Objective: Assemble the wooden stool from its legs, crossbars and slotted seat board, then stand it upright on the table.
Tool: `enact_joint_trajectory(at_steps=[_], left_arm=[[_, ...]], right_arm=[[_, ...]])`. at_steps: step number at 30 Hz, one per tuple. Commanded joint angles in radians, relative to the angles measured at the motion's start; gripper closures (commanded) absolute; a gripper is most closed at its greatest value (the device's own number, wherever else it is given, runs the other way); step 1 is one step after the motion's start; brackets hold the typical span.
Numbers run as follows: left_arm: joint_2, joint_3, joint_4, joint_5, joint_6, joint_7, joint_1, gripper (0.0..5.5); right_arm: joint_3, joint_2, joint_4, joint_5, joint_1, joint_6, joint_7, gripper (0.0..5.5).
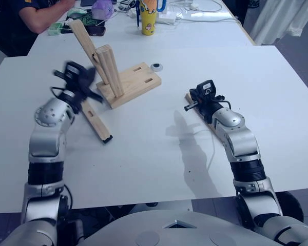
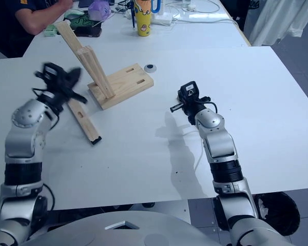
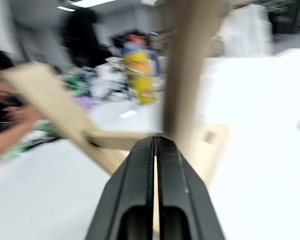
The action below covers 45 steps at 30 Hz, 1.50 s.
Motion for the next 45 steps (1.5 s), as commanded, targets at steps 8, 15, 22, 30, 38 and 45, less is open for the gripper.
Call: enact_joint_trajectory(at_steps=[8, 15, 22, 30, 38, 45], left_arm=[[0.032, -0.120, -0.085, 0.004, 0.099, -0.113, 0.020, 3.89], [-0.190, -0.199, 0.016, 0.008, 0.091, -0.024, -0.160, 3.27], [-0.393, -0.116, 0.505, 0.124, -0.123, 0.312, -0.447, 3.27], [-0.335, 0.106, 0.476, 0.235, -0.111, 0.725, -0.312, 3.27], [-0.163, 0.255, 0.369, 0.173, -0.120, 0.576, -0.130, 3.27], [-0.231, 0.099, 0.135, 0.003, -0.091, 0.281, -0.068, 3.27]], right_arm=[[-0.040, -0.009, 0.050, -0.033, -0.021, -0.039, -0.037, 5.50], [-0.063, 0.011, 0.092, -0.048, -0.036, -0.079, -0.066, 5.50], [-0.051, 0.045, 0.060, -0.050, -0.007, -0.080, -0.091, 5.50], [-0.058, 0.057, 0.038, -0.072, -0.009, -0.087, -0.118, 5.50], [-0.071, 0.070, 0.008, -0.077, 0.022, -0.077, -0.139, 5.50], [-0.062, 0.068, -0.014, -0.078, 0.035, -0.062, -0.120, 5.50]])
